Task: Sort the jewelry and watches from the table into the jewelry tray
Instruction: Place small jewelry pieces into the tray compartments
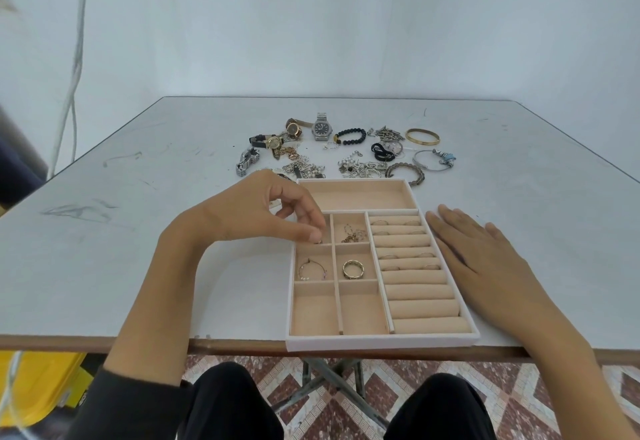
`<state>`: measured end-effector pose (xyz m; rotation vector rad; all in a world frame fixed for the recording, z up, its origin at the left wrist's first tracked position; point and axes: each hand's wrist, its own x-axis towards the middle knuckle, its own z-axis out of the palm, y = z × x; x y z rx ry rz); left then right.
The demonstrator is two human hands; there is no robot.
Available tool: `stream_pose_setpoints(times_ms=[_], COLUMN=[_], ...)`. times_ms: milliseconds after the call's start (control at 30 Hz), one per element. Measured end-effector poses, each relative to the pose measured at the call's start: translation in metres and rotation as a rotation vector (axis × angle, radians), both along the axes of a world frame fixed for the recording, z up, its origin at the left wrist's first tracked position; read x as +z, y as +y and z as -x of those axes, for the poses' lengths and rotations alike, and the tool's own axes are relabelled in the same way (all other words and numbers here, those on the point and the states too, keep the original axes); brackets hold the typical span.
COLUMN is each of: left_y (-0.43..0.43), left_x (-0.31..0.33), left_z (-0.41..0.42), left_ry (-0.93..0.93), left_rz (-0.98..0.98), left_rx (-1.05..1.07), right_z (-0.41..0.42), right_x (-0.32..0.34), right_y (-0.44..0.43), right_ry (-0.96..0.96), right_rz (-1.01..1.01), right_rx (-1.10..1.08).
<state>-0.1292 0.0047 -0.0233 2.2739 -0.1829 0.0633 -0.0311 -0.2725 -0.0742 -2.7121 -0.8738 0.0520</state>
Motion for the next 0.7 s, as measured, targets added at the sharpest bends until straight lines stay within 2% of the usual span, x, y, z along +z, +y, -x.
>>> stream_pose_setpoints(times_ms=[100,300,500,700], left_y=[0.005,0.036,0.068,0.062], left_x=[0.002,-0.003,-0.028,-0.041], left_z=[-0.005,-0.038,-0.082,-0.089], left_ry=[-0.063,-0.185,-0.198,-0.190], left_rz=[0.040,0.093,-0.086,-0.254], left_rx=[0.086,0.396,0.642,0.623], right_z=[0.000,0.000,0.000,-0.003], right_x=[0.000,0.001,0.001,0.010], right_y=[0.000,0.001,0.001,0.001], right_ry=[-0.003,-0.014,-0.028,-0.036], right_rz=[0.004,0.018,0.027,-0.004], right_rx=[0.002,0.000,-0.002,0.008])
